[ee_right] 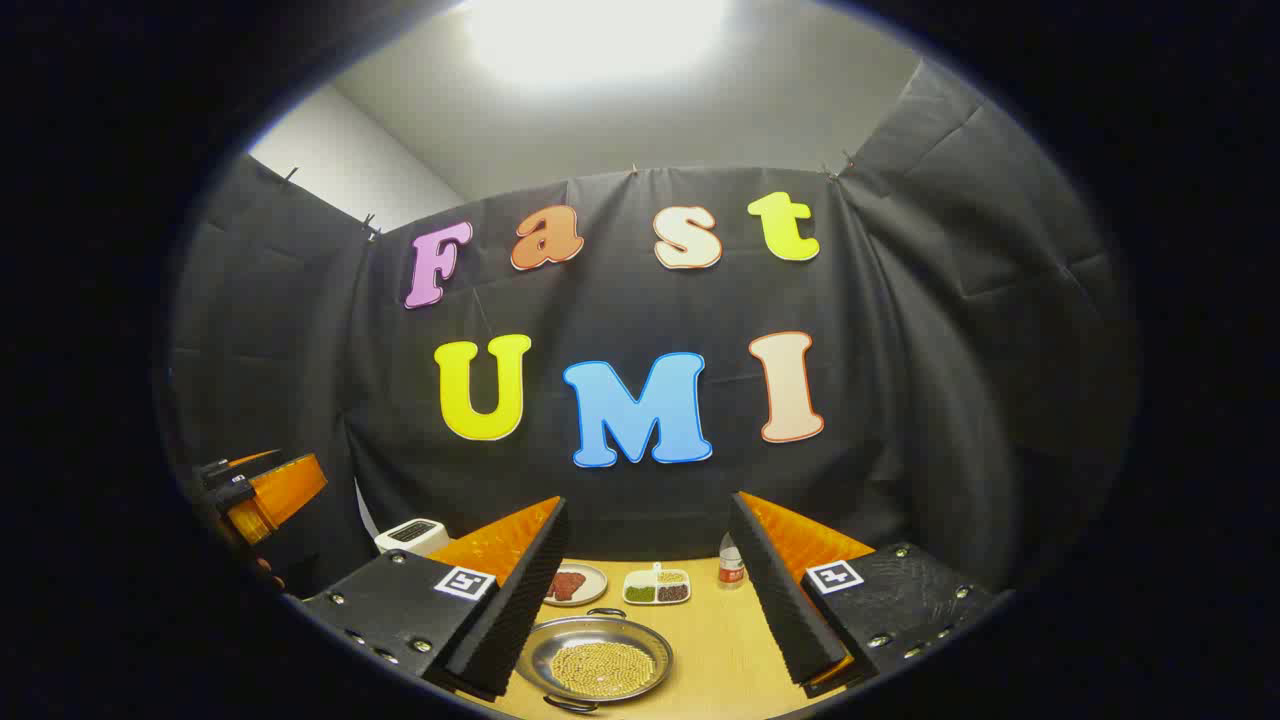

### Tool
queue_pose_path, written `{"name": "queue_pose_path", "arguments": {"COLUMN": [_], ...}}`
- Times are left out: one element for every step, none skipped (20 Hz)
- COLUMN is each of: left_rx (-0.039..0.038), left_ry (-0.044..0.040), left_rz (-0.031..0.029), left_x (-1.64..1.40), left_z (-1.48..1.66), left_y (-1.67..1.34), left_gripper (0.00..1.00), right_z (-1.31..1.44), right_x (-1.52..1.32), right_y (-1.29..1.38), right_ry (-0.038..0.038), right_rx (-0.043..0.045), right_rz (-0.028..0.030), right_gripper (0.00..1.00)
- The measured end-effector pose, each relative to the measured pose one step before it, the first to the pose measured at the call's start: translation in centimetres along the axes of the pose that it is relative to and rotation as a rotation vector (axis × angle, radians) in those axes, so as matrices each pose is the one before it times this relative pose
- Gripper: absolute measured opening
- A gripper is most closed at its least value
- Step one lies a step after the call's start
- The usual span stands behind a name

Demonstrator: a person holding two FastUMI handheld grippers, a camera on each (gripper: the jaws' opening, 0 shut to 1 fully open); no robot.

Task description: First push the handle of the pot to place it horizontally, then grasp the pot with both hands and set it on the induction cooktop.

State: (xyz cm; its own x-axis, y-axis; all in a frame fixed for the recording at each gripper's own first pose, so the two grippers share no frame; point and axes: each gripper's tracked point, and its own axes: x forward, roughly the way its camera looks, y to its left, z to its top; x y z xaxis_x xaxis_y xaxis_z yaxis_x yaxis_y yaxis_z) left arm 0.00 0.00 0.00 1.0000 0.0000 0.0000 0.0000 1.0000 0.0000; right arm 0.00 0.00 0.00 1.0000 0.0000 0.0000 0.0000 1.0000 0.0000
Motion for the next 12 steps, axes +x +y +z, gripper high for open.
{"name": "queue_pose_path", "arguments": {"left_rx": [0.00342, 0.00182, 0.00081, -0.00442, -0.01105, -0.00985, -0.00217, 0.00536, 0.00871, 0.00384, 0.00009, -0.00282], "left_ry": [0.00323, -0.00119, 0.00111, 0.00841, 0.00495, 0.00148, 0.00289, -0.00401, -0.00503, 0.00095, 0.00159, -0.00241], "left_rz": [0.00230, 0.00005, -0.00090, -0.00344, -0.00920, -0.01006, -0.00706, -0.00398, -0.00138, -0.00417, -0.00947, -0.00819], "left_x": [-0.023, 0.039, 0.050, 0.015, 0.116, 0.079, 0.175, 0.281, 0.179, 0.350, 0.212, 0.079], "left_z": [-0.002, -0.097, -0.189, -0.318, -0.289, 0.111, -0.139, 0.144, 0.176, 0.094, -0.196, 0.015], "left_y": [-0.104, -0.118, -0.109, 0.066, -0.066, 0.144, 0.376, 0.523, 0.448, 0.380, 0.064, 0.160], "left_gripper": [0.94, 0.98, 0.98, 0.98, 0.99, 0.99, 0.99, 0.97, 0.96, 0.96, 0.96, 0.96], "right_z": [-0.183, -0.009, -0.074, -0.138, -0.171, 0.012, 0.047, 0.149, 0.263, 0.091, 0.021, -0.028], "right_x": [0.133, -0.001, 0.043, 0.127, -0.151, 0.102, -0.068, 0.007, 0.056, 0.005, -0.045, 0.043], "right_y": [-0.003, -0.138, -0.079, 0.029, 0.252, 0.045, 0.305, 0.287, 0.281, 0.279, 0.347, 0.358], "right_ry": [0.00416, -0.00181, 0.00006, 0.00867, 0.00238, 0.00345, 0.00431, -0.00307, -0.00892, -0.00449, -0.00031, -0.00118], "right_rx": [0.00358, -0.00485, -0.00477, 0.00079, -0.00456, -0.00528, -0.00135, 0.00024, 0.00095, 0.00156, 0.00267, 0.00222], "right_rz": [-0.00231, -0.00671, -0.00675, -0.00557, -0.00436, -0.01296, -0.00756, -0.00534, -0.00519, -0.00796, -0.00599, -0.00363], "right_gripper": [0.98, 0.98, 0.98, 0.98, 0.98, 0.98, 0.98, 0.98, 0.98, 0.98, 0.98, 0.98]}}
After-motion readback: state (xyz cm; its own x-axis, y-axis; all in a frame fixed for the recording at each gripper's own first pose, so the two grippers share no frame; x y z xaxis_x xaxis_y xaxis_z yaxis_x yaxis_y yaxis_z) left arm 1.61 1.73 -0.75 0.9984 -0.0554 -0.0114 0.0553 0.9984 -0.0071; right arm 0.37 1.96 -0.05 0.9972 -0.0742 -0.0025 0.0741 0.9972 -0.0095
